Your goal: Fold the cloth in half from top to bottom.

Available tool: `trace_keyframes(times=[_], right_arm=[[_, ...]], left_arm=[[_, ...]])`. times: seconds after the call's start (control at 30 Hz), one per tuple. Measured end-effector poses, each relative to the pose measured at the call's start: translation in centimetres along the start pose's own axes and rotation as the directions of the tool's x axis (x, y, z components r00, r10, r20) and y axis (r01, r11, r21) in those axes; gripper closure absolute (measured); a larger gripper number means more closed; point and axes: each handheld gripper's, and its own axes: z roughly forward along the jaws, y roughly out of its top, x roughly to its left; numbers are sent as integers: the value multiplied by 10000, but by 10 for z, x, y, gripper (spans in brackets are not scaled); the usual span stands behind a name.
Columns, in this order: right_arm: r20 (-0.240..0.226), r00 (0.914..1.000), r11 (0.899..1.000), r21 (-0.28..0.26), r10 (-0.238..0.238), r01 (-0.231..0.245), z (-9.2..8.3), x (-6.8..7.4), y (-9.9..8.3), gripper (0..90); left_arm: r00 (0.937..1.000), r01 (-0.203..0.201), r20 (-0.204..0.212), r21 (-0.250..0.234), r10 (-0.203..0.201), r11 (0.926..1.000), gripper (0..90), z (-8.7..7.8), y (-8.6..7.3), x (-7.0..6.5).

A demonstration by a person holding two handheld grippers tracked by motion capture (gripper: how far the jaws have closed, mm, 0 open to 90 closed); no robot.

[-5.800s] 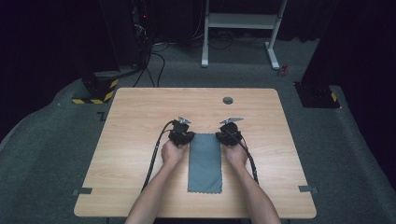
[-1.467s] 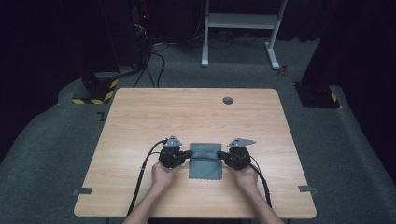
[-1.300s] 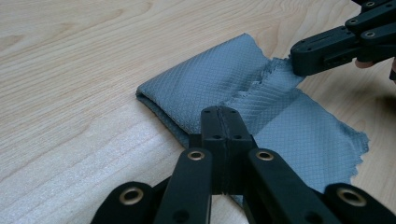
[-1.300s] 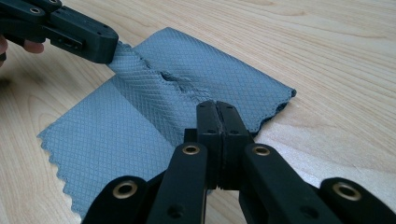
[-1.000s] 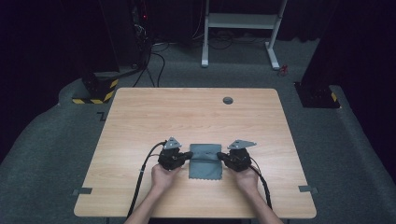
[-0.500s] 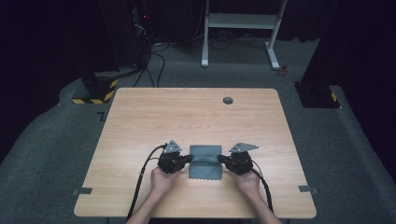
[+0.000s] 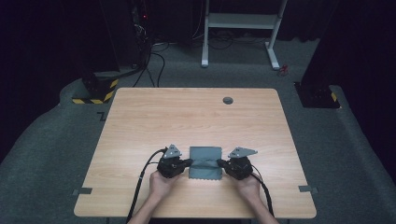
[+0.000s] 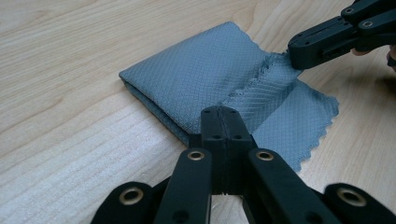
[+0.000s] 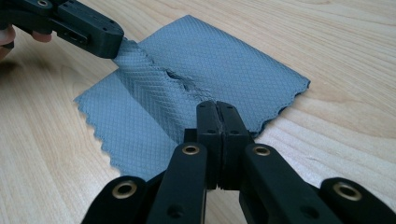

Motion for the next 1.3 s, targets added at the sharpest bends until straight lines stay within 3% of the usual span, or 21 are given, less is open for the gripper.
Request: trace_keyframes(times=[0.5, 0.8, 1.03, 1.13, 1.27, 1.3], right_arm=[[-23, 9999, 9999, 49, -98, 98, -2, 7, -10, 892], [-5, 9998, 9997, 108, -210, 210, -3, 10, -13, 887], [-83, 9999, 9997, 233, -71, 73, -6, 11, -18, 809], [-122, 9999, 9999, 126, 57, -55, -11, 9, -19, 798], [-289, 9993, 9989, -398, 219, -231, -23, 7, -14, 822], [-285, 9994, 9985, -498, 200, -214, -24, 7, -12, 836]], left_arm=[[9998, -179, 74, 192, 178, 9997, 899, -2, -8, -6], [9999, -59, 98, 262, 56, 9996, 896, 0, -14, -9], [9996, -30, 267, 184, 25, 9998, 858, -4, -16, -10], [9993, 195, 312, 69, -197, 9998, 821, -7, -16, -10], [9995, -30, 318, -231, 38, 9997, 788, -18, -7, -12], [9993, 71, 357, -333, -59, 9994, 784, -19, -5, -11]])
